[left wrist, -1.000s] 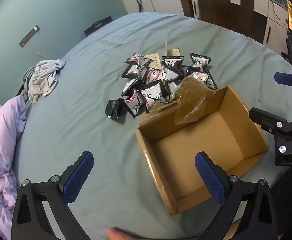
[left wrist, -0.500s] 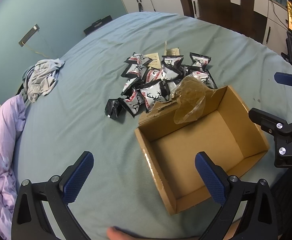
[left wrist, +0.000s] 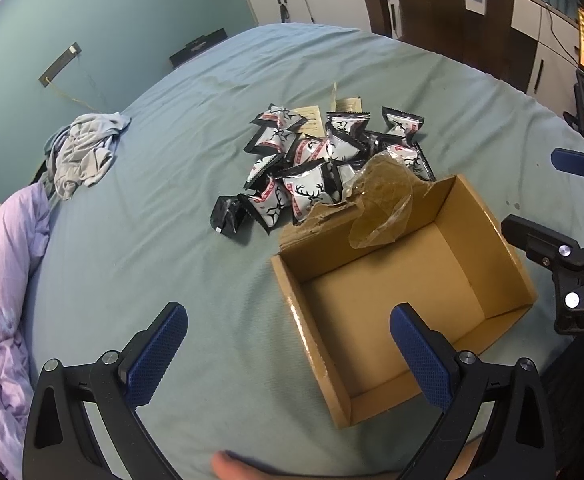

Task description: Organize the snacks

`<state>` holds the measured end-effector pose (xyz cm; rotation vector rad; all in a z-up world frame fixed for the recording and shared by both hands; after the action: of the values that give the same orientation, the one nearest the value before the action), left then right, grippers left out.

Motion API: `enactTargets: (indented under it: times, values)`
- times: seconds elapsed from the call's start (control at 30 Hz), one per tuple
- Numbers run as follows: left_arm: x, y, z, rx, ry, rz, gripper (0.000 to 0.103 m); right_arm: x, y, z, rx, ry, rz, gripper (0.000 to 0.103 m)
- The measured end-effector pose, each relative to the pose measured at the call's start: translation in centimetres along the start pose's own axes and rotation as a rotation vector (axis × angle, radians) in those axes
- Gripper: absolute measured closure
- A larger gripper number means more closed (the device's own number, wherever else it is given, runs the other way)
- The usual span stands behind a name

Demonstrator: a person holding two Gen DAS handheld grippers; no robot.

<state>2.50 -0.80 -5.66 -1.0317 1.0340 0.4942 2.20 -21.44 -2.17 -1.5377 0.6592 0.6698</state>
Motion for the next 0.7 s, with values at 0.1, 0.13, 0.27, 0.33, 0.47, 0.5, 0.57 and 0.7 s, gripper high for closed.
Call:
enactTargets:
  times: [0.1, 0.13, 0.27, 0.33, 0.47, 0.5, 0.57, 0.7]
  values:
    - [0.0, 0.0, 0.1, -0.007, 0.000, -0.002, 0.000, -0.1, -0.1, -0.2, 0.010, -0.003, 0.000, 0.000]
    - [0.0, 0.0, 0.2, -0.010, 0.001, -0.002, 0.000, -0.1, -0.2, -0.3, 0.015, -0.007, 0.002, 0.000]
    - [0.2, -0.1, 0.5, -0.023, 0.004, 0.005, 0.000, 0.0, -0.8, -1.3, 0.052, -0.018, 0.005, 0.000]
    - [0.4, -0.1, 0.6, -0.030, 0.010, 0.013, 0.000, 0.3, -1.0, -1.9, 0.069, -0.020, 0.013, 0.000]
    - [0.8, -0.1, 0.9, -0.045, 0.026, 0.020, 0.000, 1.2, -1.8, -3.0, 0.102, -0.035, 0.034, 0.000]
    - [0.8, -0.2, 1.0, -0.051, 0.031, 0.021, 0.000, 1.5, -2.0, -3.2, 0.111, -0.037, 0.038, 0.000]
    - [1.0, -0.3, 1.1, -0.058, 0.038, 0.022, 0.000, 2.2, -2.7, -3.6, 0.128, -0.034, 0.043, 0.000]
    - [1.4, -0.5, 1.5, -0.078, 0.046, 0.027, 0.000, 4.8, -4.0, -4.2, 0.144, -0.005, 0.067, 0.000]
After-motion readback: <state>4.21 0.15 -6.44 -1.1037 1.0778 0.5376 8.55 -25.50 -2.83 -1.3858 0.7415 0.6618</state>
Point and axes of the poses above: each gripper's, at about its wrist camera, not at the fingertips, and x roughly the way its jaws point, z to its left, y to its underside, the point moved 6 cm from there along x, roughly the way its jaws point, and after that the axes turned 8 degrees about y, right-handed, at the moved point
